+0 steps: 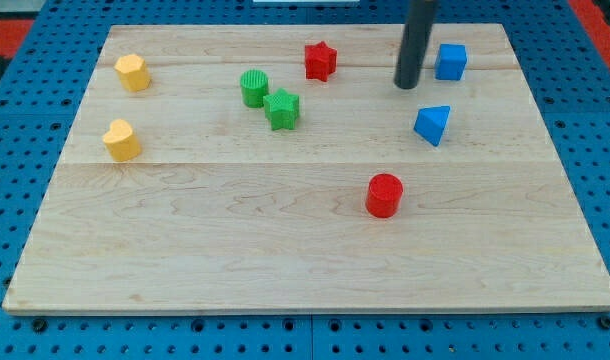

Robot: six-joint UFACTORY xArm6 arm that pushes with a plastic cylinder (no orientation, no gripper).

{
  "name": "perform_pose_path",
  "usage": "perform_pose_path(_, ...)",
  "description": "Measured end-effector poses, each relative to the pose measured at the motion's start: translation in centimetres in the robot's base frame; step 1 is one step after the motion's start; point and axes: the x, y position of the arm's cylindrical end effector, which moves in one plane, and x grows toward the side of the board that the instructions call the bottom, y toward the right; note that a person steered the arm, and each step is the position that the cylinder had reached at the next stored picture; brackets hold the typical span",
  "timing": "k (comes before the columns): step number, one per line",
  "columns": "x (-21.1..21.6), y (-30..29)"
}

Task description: Separate the green star from the green circle

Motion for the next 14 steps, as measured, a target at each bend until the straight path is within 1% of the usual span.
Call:
perform_pose_path(1, 0.5, -4.0)
perform_pose_path(2, -0.1, -5.3)
perform_pose_path(4, -0.3, -5.4)
perform_pose_path(6, 0.0, -9.2)
perform_pose_path(7, 3.2, -11.5)
perform_pose_path(8, 7.3, -15.4)
perform_pose_path(9, 6.9, -15.7)
perform_pose_path(10, 5.3, -17.3)
perform_pose_path(11, 6.3, -23.3)
perform_pose_path(12, 10.3, -25.7)
perform_pose_path(13, 11.9, -23.7)
perform_pose_path(14, 15.1, -22.2)
